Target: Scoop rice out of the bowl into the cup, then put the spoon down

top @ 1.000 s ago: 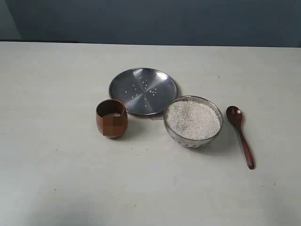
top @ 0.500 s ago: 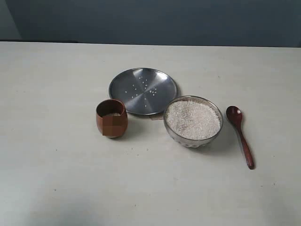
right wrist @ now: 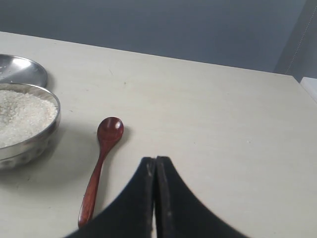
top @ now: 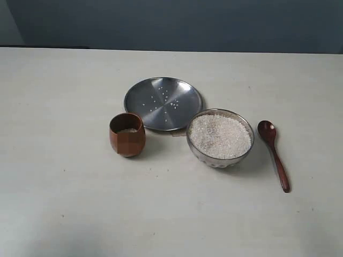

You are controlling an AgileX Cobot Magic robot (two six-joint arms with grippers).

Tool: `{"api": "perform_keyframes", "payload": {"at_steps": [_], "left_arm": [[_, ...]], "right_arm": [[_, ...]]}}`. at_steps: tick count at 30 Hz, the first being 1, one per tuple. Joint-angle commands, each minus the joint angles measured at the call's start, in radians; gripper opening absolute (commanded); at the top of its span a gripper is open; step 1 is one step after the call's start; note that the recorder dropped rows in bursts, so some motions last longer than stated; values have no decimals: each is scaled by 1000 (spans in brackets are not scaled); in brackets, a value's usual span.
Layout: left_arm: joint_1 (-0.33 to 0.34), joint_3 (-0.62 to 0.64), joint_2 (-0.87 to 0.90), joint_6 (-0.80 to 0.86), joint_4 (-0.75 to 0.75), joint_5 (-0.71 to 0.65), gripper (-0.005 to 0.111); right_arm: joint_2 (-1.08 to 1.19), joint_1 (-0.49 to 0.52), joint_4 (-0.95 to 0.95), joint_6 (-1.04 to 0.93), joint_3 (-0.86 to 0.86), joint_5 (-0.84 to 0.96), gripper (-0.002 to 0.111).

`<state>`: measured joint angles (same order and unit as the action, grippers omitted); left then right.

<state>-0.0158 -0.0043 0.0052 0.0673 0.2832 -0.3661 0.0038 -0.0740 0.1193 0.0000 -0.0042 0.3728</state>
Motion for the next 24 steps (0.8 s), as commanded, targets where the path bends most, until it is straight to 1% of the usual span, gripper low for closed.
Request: {"api": "perform_keyframes", "payload": {"at_steps": [1, 2, 4, 5, 6, 9, 13, 16, 19, 21, 24], "left_arm": [[-7, 4, -5, -6, 16, 78, 0], [-7, 4, -5, -9, 2, 110, 0], [-7, 4, -5, -11, -87, 161, 0], [-7, 4, -5, -11, -141, 181, 0], [-7, 4, -5, -11, -240, 207, 0], [-7, 4, -5, -11, -371, 219, 0], [-7, 4, -5, -11, -460, 219, 0], [-7, 4, -5, -11, -574, 249, 0], [-7, 4, -5, -11, -722, 271, 0], [-7, 4, -5, -11, -736, 278, 0], [-7, 4, -5, -11, -738, 286, 0]], "right_arm": [[-4, 5, 5, 0, 4, -8, 0], [-4, 5, 3, 0, 4, -8, 0], [-4, 5, 3, 0, 4, -8, 0], [-4, 5, 3, 0, 4, -8, 0], [-4, 5, 3, 0, 4, -8, 0], [-4, 5, 3, 0, 4, -8, 0], [-4, 5, 3, 0, 4, -8, 0], [-4, 5, 3, 0, 4, -8, 0], [-4, 5, 3, 0, 4, -8, 0], [-4, 5, 21, 0, 4, -16, 0], [-4, 5, 111, 0, 4, -61, 0]]}}
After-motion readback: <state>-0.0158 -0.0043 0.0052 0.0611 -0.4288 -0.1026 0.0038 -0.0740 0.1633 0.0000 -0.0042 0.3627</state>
